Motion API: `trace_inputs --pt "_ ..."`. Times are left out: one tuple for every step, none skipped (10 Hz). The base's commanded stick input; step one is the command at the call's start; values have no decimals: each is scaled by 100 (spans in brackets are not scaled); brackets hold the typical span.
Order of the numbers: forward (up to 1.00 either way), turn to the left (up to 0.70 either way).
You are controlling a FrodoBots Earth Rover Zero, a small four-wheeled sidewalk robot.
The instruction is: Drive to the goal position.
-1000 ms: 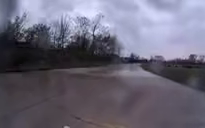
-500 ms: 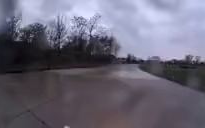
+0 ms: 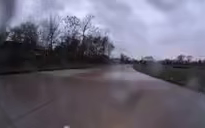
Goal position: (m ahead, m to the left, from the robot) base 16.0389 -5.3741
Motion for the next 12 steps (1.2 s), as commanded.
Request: trace_inputs --pt "70 -35" --pt "70 -20" --pt "70 -4" --pt "70 0" --pt "70 0" --pt "70 0" --pt "70 0" --pt "70 0" --pt "70 0" --pt "70 0" --pt "70 0" --pt "70 0"
